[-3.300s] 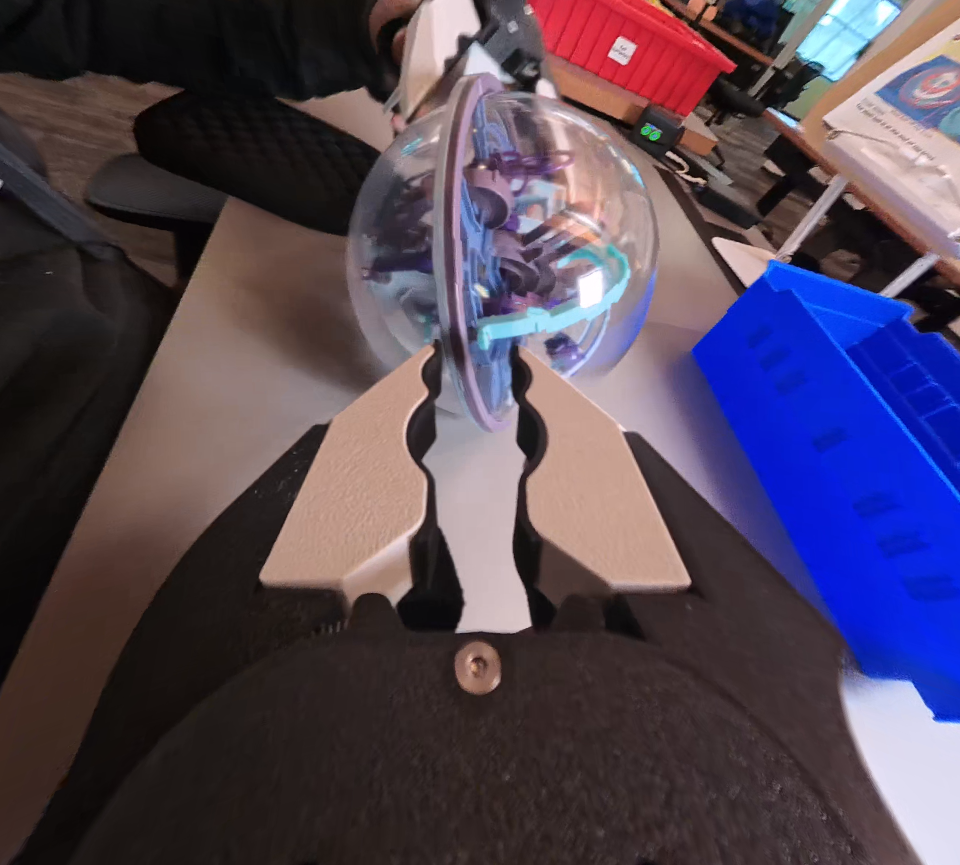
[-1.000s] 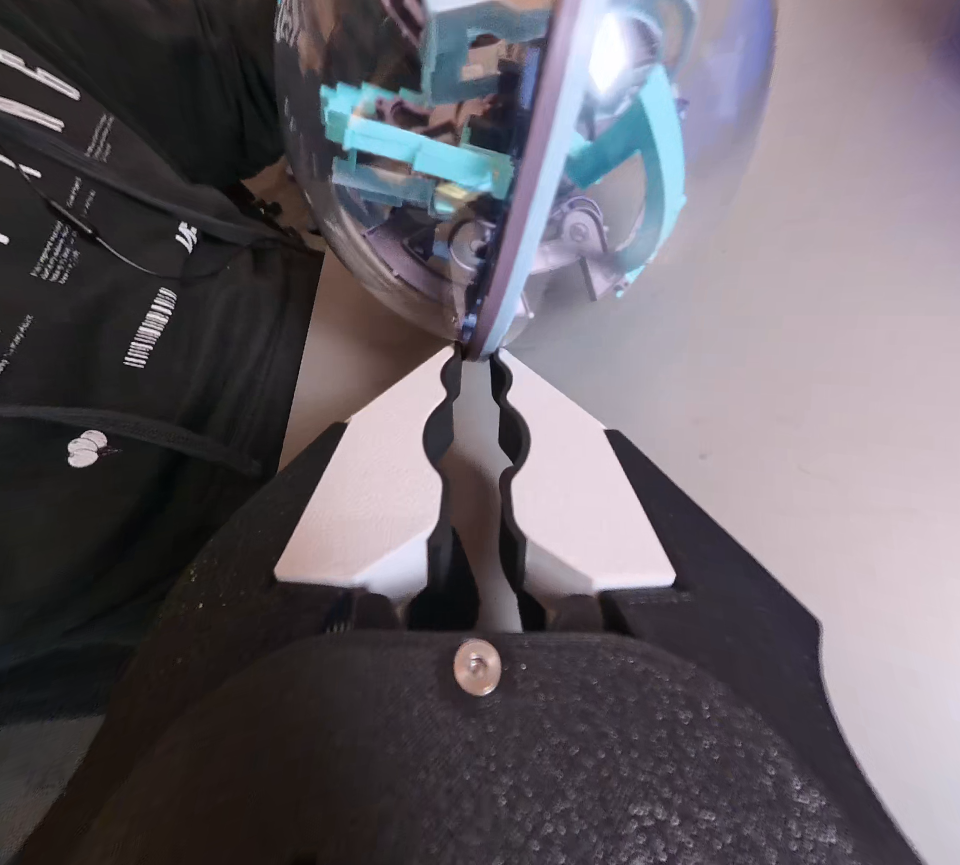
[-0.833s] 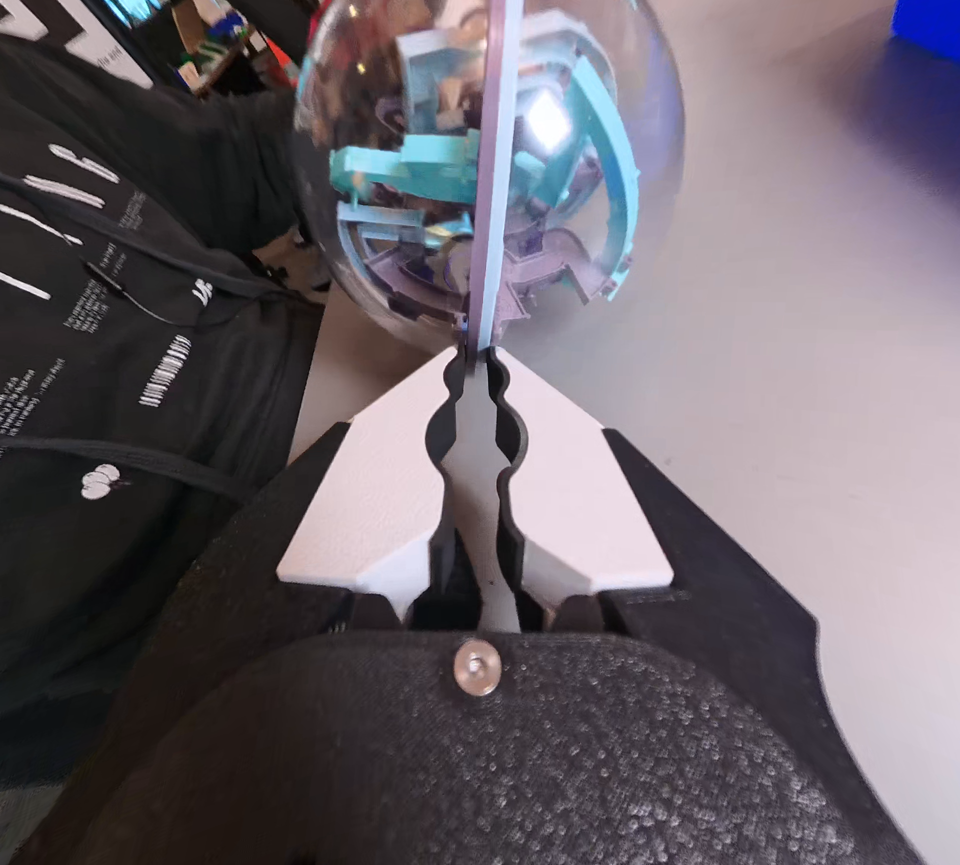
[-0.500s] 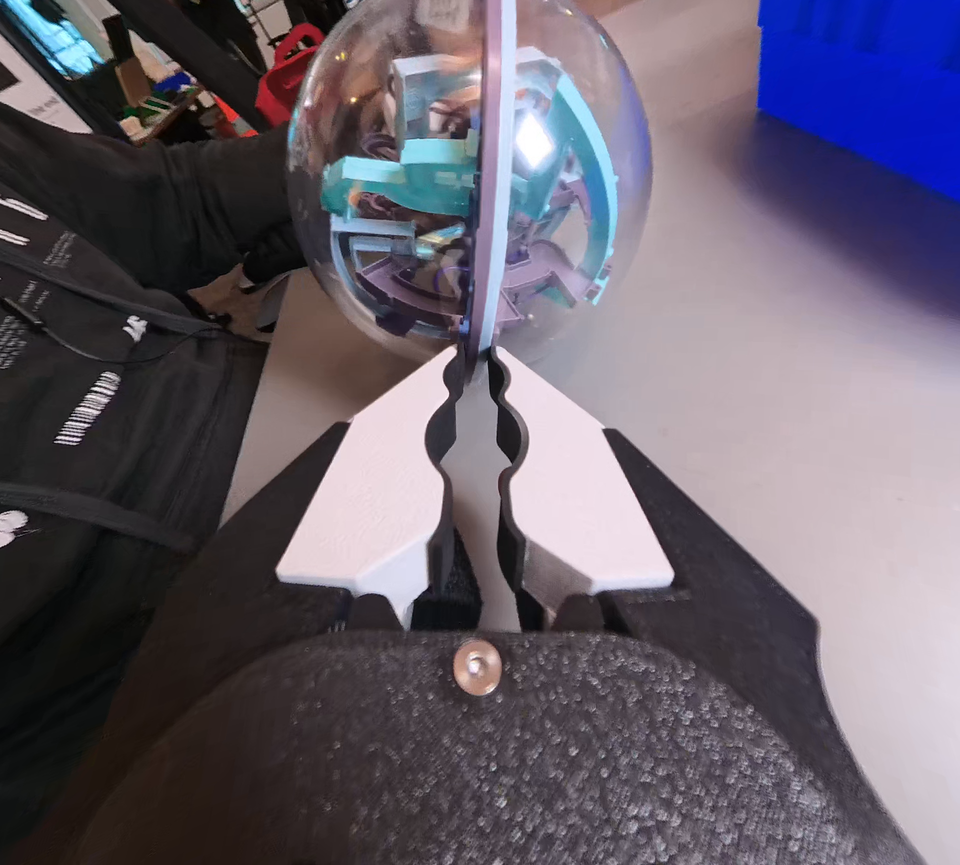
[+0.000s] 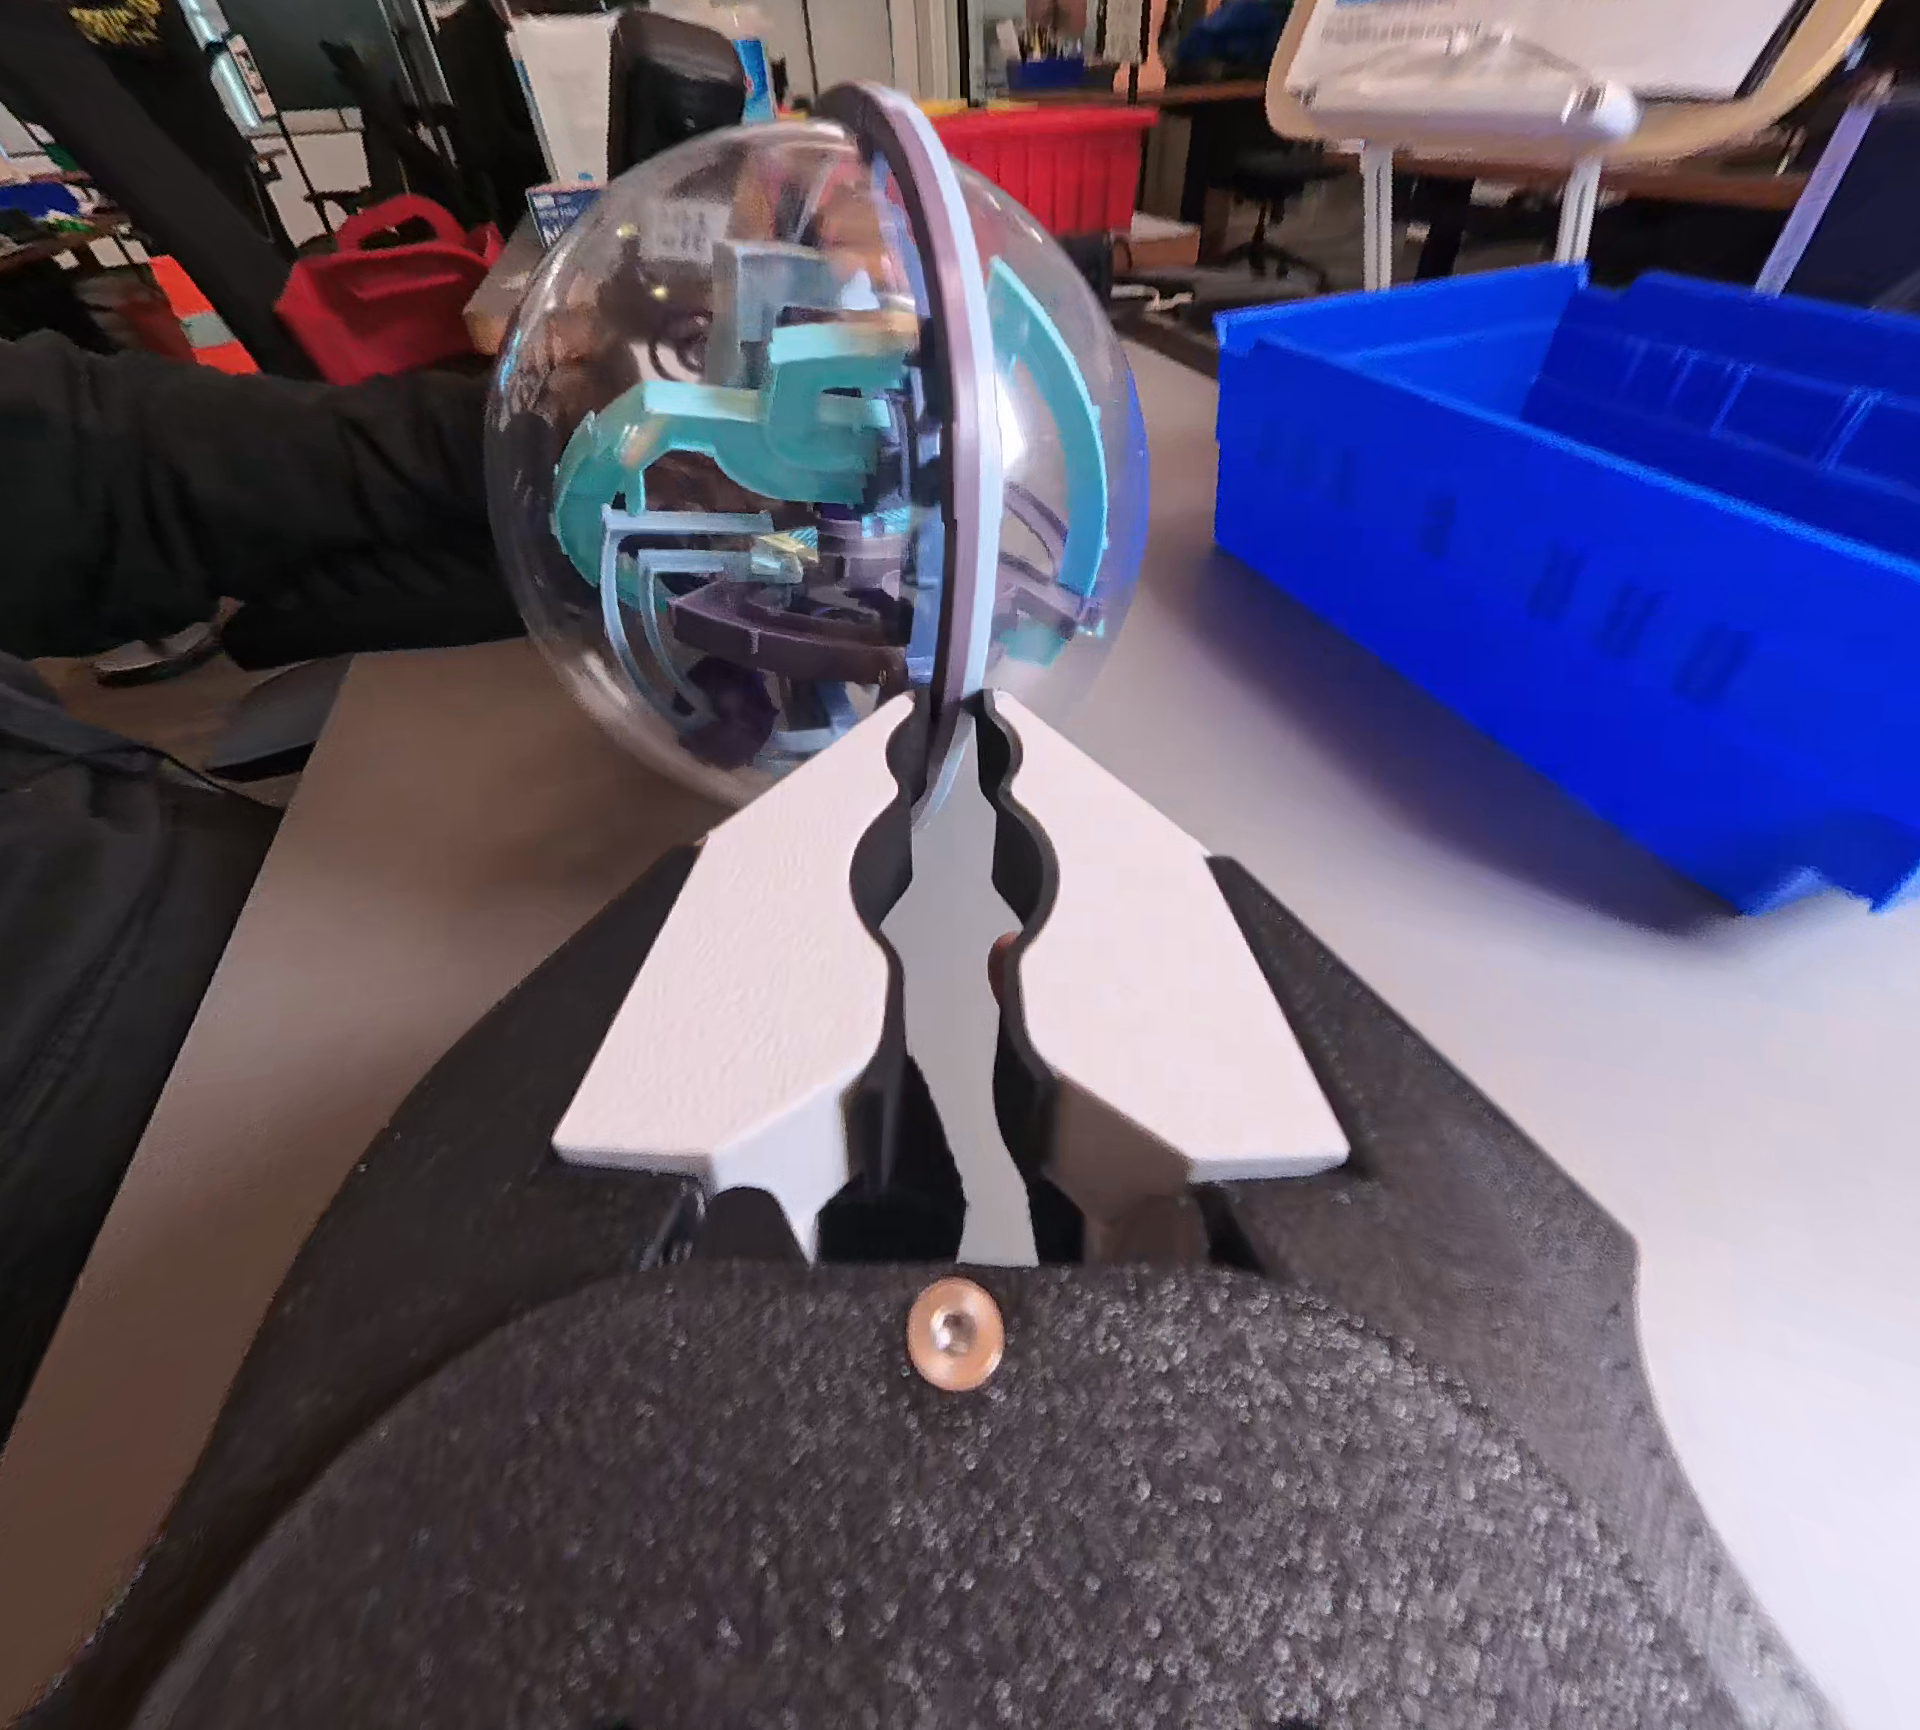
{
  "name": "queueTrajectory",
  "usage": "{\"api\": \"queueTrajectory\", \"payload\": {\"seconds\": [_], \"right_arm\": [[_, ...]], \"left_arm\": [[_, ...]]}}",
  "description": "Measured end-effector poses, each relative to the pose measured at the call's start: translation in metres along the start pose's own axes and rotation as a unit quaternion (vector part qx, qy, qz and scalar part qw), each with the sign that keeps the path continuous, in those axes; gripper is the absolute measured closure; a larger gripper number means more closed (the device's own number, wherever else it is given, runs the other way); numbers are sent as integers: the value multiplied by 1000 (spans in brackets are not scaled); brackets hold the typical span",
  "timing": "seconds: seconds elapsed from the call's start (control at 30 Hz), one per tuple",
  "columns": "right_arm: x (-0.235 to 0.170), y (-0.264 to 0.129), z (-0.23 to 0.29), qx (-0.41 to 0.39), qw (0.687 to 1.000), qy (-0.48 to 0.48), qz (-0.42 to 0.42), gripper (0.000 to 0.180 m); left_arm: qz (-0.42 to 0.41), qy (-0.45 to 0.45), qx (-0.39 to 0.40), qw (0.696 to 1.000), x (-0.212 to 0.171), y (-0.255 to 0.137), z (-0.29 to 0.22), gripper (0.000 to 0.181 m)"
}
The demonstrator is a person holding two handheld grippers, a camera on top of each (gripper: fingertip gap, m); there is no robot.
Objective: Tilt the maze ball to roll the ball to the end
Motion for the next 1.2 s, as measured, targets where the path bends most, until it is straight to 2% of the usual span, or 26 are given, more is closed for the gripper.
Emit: {"api": "queueTrajectory", "payload": {"seconds": [0.27,0.53,0.93,1.2], "right_arm": [[23,-6,13,-41,991,-105,-79,173],[35,-8,24,-53,983,-141,-105,174],[41,-11,26,-61,980,-148,-119,174],[37,-11,17,-67,984,-118,-114,174]], "left_arm": [[-2,86,87,992,7,-3,2,173],[18,111,121,986,4,2,6,173],[-1,131,146,981,13,-2,5,173],[-16,129,137,982,16,-5,3,173]]}}
Point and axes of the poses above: each gripper's, where its closed fingertips meet, y out along the fingers, x out of its top, z = x × y across the jaws, the point moved 3 cm from there along -y, back along the fingers, and after that the axes turned 10 degrees about z, right-handed, at the moved point
